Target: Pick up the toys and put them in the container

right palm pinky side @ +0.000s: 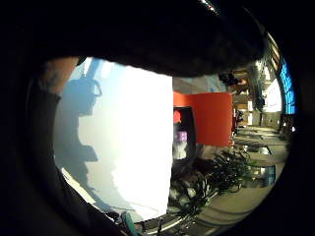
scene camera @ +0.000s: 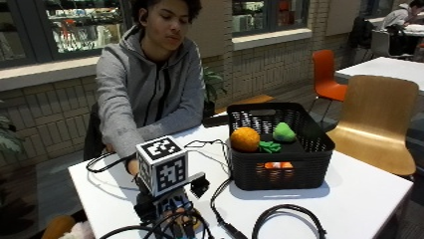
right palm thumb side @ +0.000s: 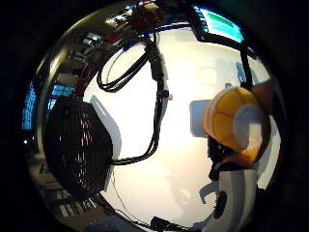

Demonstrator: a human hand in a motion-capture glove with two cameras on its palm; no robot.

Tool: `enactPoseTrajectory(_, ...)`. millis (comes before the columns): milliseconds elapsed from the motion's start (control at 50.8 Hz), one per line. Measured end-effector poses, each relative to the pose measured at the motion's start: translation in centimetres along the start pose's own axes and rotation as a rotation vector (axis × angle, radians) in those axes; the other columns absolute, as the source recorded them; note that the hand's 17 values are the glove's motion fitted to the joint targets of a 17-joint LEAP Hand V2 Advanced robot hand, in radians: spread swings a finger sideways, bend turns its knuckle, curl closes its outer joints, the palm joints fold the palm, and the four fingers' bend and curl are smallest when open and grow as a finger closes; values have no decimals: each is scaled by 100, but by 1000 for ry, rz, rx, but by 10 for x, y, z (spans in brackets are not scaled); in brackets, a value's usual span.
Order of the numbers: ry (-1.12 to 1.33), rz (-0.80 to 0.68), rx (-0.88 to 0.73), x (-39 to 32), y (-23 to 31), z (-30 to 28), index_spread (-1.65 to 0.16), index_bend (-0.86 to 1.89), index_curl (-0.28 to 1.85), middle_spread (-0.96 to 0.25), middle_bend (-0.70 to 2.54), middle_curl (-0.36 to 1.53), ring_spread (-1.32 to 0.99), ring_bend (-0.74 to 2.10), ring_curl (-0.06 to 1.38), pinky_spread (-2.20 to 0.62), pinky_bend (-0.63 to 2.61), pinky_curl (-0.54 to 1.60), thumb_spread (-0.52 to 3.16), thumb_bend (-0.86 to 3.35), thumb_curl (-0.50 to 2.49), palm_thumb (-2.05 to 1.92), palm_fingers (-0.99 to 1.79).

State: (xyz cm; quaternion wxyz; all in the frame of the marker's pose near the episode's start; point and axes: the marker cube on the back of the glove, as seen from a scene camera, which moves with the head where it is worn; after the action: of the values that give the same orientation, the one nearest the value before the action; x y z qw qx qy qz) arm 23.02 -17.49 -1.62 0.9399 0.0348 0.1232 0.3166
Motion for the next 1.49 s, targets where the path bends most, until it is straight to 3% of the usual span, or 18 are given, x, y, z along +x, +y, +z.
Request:
enactPoseTrajectory(216, -20, -39, 8, -9, 5, -5, -17, 135, 71, 1, 23, 31, -8, 12, 17, 1, 65, 30, 141, 26, 43, 56, -2)
enactPoseTrajectory(413, -157, -132, 125, -32, 13, -43, -15, 138, 68, -1, 26, 35, -10, 14, 15, 1, 61, 30, 141, 26, 44, 59, -1)
enactPoseTrajectory(767, -156, -545, 272, -172, 72, -150, -13, 138, 64, -3, 29, 39, -12, 16, 14, 1, 55, 30, 139, 22, 45, 61, 4)
enactPoseTrajectory(924, -122, -627, 255, -221, 83, -152, -13, 137, 62, -4, 29, 41, -13, 17, 14, 1, 54, 30, 138, 20, 46, 61, 6)
enactPoseTrajectory(1219, -96, -611, 100, -239, 86, -137, -15, 132, 59, -4, 25, 42, -13, 17, 15, 1, 56, 33, 136, 13, 44, 56, 3)
enactPoseTrajectory(1278, -100, -620, 32, -238, 88, -133, -15, 123, 57, -2, 23, 42, -12, 17, 16, 1, 60, 34, 137, 11, 43, 53, -2)
enactPoseTrajectory(1377, -146, -635, -14, -233, 93, -134, -14, 67, 44, 2, 20, 41, -8, 22, 18, 1, 75, 38, 132, 0, 38, 37, -24)
enactPoseTrajectory(1495, -202, -624, 4, -218, 99, -138, -14, 35, 35, 5, 16, 39, -6, 21, 20, 1, 75, 38, 129, -3, 35, 30, -20)
